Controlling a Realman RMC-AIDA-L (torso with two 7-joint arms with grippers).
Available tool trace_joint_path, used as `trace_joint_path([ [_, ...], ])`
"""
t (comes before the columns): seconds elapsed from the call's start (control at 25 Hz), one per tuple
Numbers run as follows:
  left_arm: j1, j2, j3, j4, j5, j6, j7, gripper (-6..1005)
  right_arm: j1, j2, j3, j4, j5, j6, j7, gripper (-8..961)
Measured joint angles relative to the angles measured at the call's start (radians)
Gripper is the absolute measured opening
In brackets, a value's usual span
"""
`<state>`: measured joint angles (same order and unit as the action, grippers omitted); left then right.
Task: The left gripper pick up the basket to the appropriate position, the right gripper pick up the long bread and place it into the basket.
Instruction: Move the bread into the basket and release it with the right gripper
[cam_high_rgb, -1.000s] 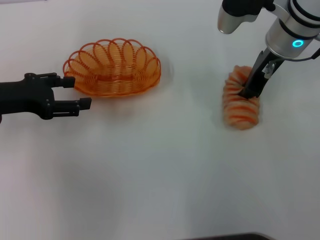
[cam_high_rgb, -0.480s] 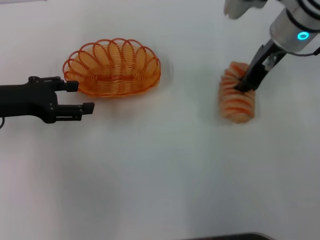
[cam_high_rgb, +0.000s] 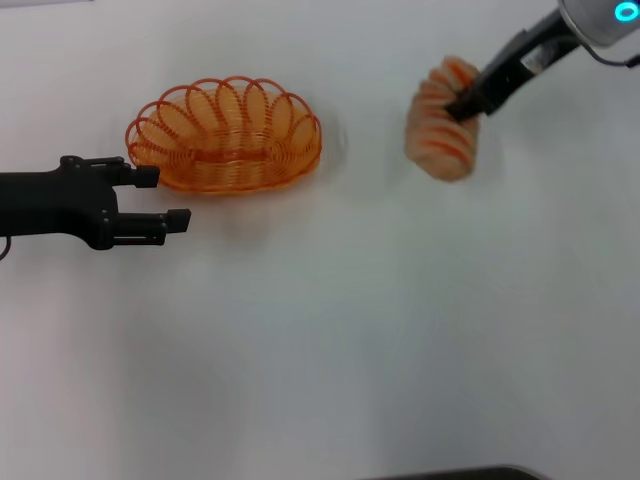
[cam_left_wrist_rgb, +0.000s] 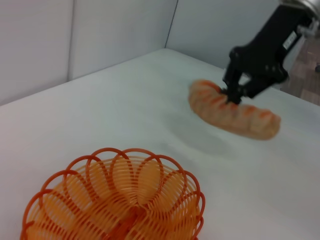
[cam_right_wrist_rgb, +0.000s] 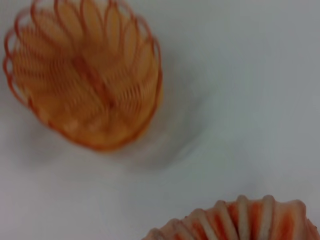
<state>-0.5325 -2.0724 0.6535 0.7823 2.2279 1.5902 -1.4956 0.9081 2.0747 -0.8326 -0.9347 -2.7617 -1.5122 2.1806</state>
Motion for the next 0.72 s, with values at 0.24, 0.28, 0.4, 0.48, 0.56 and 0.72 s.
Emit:
trace_joint_path([
  [0.24, 0.001, 0.0, 0.0, -0.002, 0.001, 0.0, 0.0, 793, 0.024, 0.002, 0.017, -0.004, 0.086, 0.054, 0.043, 138],
  [0.28, 0.0, 0.0, 0.0, -0.003, 0.001, 0.0, 0.001, 793, 0.03, 0.004, 0.016, -0.004, 0.092, 0.07, 0.05, 138],
  [0.4, -0.002, 0.0, 0.004, -0.005, 0.001, 0.0, 0.003, 792, 0.052, 0.009, 0.008, 0.004, 0.135, 0.139, 0.08, 134],
  [0.48, -0.003, 0.0, 0.012, -0.005, 0.001, -0.002, 0.003, 792, 0.062, 0.01, 0.001, 0.013, 0.173, 0.174, 0.098, 129],
  [0.56, -0.003, -0.004, 0.025, -0.006, 0.001, -0.008, 0.003, 792, 0.074, 0.011, -0.017, 0.026, 0.218, 0.203, 0.117, 127],
  [0.72, -0.008, -0.007, 0.042, -0.006, 0.001, -0.012, 0.0, 792, 0.111, 0.011, -0.057, 0.081, 0.244, 0.249, 0.167, 127],
])
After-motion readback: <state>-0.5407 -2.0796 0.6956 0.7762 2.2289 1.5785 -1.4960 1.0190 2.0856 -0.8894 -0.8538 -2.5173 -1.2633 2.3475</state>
